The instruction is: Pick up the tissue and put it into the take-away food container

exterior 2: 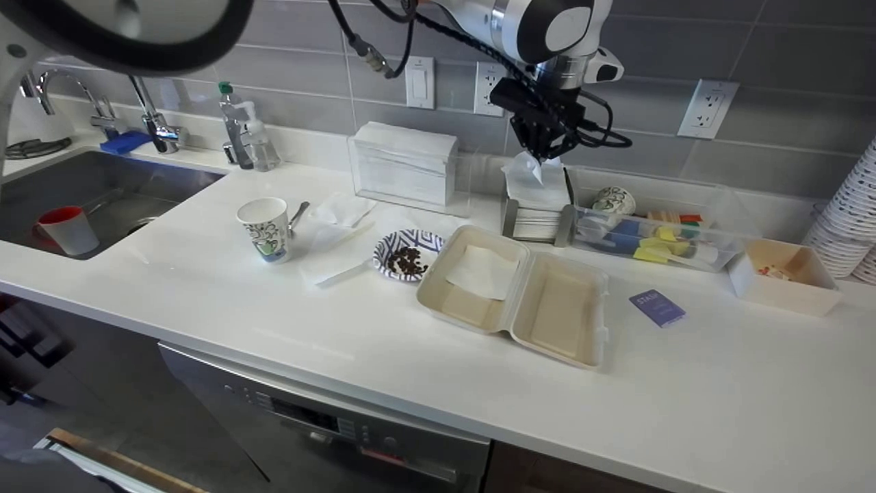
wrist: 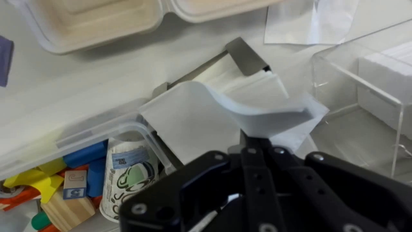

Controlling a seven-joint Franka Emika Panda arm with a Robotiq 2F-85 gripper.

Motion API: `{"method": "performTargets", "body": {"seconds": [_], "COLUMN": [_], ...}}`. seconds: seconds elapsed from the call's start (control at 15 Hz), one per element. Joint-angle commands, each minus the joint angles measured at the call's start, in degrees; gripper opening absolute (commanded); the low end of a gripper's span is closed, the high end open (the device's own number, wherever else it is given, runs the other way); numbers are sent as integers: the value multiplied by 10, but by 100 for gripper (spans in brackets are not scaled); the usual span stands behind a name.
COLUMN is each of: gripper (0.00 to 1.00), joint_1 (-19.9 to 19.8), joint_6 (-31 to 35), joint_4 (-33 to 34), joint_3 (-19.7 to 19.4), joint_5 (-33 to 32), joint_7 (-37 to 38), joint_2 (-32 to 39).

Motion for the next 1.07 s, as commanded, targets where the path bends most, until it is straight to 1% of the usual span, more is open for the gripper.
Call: {"method": "performTargets", "body": {"seconds": [0.0, 0.2, 0.47, 0.6, 0.67, 0.73, 0.8, 0.87, 1.0], "gripper": [0, 0, 0, 0, 0, 0, 1, 1, 1], "joint_1": [16, 35, 61, 71, 75, 79, 69, 73, 75], "joint_6": [13, 19, 57, 84, 108, 146, 89, 113, 133], "joint_4": [-140, -221, -333, -394, -425, -457, -375, -405, -434], "joint_3": [-12, -23, -34, -37, -38, -41, -36, -38, -39], "joint_5": [-8, -23, -42, -56, -62, -71, -51, -57, -61], "joint_7": [29, 95, 164, 184, 194, 207, 177, 186, 191], "joint_2": [-94, -141, -195, -219, -228, -234, -195, -203, -212]}}
